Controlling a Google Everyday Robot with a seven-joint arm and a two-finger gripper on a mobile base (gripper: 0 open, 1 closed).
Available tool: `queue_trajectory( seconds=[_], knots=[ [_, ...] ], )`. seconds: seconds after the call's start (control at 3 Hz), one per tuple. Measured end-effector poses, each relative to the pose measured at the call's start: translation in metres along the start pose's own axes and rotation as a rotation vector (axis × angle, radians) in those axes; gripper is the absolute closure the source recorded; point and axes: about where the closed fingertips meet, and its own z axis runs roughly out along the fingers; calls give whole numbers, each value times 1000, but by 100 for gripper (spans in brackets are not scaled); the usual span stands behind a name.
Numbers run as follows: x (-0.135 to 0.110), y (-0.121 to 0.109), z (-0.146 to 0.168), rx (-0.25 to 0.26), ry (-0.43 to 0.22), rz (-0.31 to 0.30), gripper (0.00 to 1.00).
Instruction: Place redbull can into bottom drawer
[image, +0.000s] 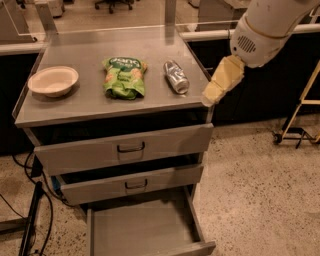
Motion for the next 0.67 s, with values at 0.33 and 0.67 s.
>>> queue_trajectory(
  seconds=[0.33, 0.67],
  knots=[
    [-36, 11, 1, -41, -34, 41, 0],
    [-37, 12, 1, -42, -35, 40, 0]
  ],
)
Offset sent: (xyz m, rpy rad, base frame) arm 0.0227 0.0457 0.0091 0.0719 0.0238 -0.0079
